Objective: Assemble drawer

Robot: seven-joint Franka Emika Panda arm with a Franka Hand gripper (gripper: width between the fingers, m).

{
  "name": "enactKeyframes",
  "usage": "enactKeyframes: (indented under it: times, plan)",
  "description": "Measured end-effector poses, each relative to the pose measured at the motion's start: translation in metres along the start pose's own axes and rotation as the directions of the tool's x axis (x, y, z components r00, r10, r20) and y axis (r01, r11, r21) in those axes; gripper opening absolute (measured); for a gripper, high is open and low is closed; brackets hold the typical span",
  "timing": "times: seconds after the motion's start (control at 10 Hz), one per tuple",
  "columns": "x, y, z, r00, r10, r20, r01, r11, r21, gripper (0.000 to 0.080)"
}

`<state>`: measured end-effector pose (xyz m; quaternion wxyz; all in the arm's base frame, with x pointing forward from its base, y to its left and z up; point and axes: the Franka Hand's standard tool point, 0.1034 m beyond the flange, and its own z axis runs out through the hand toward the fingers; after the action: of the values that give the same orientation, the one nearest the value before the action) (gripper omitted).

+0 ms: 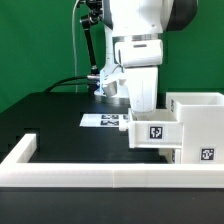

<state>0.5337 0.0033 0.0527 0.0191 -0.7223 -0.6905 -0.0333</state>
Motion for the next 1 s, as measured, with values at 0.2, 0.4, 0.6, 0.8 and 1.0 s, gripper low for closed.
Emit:
enactKeyframes:
  times: [0.2, 0.4, 0.6, 0.8, 1.0]
  plan:
    - [0.0018, -0.0001, 0.0002, 1.0, 0.012, 0.0, -0.012, 1.0, 0.0, 0.0042]
    - [0.0032, -0.0004, 0.0005, 1.0, 0.019, 0.0, -0.019, 1.0, 0.001, 0.0042]
    - [0.0021, -0.0013, 0.0005, 1.0, 0.021, 0.001, -0.021, 1.0, 0.003, 0.0042]
    - [0.0011, -0.0014, -0.0001, 1.0, 0.023, 0.003, -0.024, 0.999, 0.025, 0.0042]
    - [0.0009, -0.0014, 0.0, 1.0, 0.024, 0.003, -0.024, 0.999, 0.025, 0.0042]
